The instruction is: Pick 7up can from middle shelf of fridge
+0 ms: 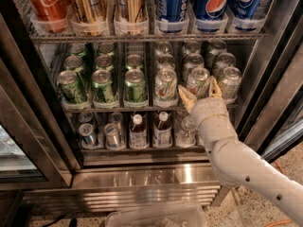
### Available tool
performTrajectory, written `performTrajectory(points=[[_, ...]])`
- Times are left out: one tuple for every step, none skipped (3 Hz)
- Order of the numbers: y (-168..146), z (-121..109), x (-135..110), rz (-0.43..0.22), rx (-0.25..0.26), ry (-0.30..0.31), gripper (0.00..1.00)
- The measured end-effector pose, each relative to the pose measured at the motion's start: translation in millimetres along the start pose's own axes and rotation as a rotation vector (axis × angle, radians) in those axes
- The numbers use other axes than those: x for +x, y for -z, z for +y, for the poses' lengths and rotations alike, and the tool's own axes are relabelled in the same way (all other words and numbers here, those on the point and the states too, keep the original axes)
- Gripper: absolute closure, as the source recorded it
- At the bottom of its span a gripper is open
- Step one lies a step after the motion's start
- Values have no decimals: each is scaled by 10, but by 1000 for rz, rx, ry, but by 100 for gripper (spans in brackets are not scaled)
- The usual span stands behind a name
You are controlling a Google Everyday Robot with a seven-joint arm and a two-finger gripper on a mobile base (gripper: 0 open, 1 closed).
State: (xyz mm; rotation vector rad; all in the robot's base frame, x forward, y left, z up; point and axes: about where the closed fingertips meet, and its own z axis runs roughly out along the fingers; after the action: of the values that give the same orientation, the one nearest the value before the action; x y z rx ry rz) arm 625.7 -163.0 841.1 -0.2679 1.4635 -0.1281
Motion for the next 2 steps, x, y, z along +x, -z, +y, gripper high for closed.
performTrajectory(points=[[-44, 2, 15, 5, 12, -16, 31], [-60, 3, 33, 14, 19, -28, 49]])
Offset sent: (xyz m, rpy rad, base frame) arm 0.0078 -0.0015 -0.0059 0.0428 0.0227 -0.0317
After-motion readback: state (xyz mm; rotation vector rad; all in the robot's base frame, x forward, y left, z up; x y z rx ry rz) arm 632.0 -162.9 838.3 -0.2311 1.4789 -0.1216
